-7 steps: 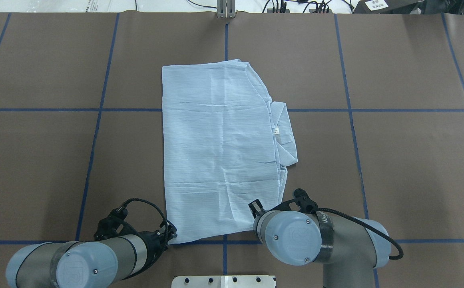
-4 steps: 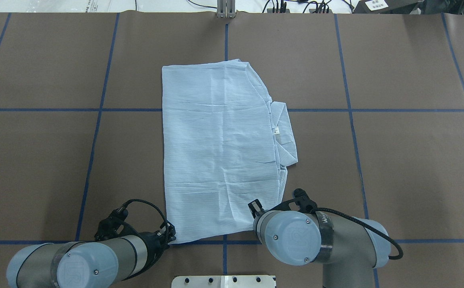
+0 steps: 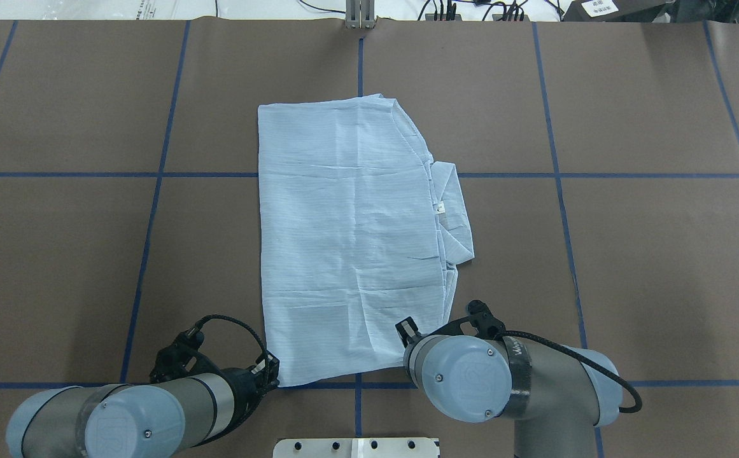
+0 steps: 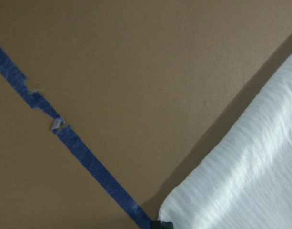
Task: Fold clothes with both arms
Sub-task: 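Lift both near corners with both grippers and fold them over toward the collar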
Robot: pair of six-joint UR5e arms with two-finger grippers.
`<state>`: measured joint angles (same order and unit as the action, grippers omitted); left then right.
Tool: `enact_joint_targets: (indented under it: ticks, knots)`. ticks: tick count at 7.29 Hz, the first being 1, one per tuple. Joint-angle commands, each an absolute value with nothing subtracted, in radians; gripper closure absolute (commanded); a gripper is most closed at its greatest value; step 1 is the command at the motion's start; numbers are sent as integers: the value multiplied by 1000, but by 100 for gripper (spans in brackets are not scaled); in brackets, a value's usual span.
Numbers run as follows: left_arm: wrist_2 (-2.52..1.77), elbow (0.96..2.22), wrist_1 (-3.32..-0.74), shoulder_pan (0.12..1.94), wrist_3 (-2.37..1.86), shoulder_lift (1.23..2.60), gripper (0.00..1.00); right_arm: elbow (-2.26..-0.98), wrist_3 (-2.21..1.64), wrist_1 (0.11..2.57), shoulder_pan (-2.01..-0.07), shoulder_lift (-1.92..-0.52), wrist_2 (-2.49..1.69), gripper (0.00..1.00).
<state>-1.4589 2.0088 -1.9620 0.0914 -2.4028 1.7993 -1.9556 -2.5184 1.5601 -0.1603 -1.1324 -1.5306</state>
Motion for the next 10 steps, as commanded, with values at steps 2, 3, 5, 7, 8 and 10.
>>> enact_joint_targets:
  ticks: [2,3,5,7,8,10]
  knots:
    - [-1457,2169,-1896,87,-2431,1789,100,-2046,-2523,1566,-152,-1153,-1516,100]
    - [-1456,2231,-1870,87,-2448,1789,100,-2130,-2528,1612,-146,-1169,-1513,100]
    - [-1465,2373,-1763,116,-2432,1801,100,-2227,-2523,1741,-194,-1128,-1520,100]
    - [-1476,2300,-1756,275,-2274,1869,100,-2112,-2398,1735,-328,-1019,-1523,100]
    - [-1550,2227,-1758,370,-2208,1911,100,-2039,-2379,1730,-403,-967,-1552,100]
    - [-1614,2107,-1772,522,-2094,1977,100,-1874,-2297,1714,-520,-854,-1633,100]
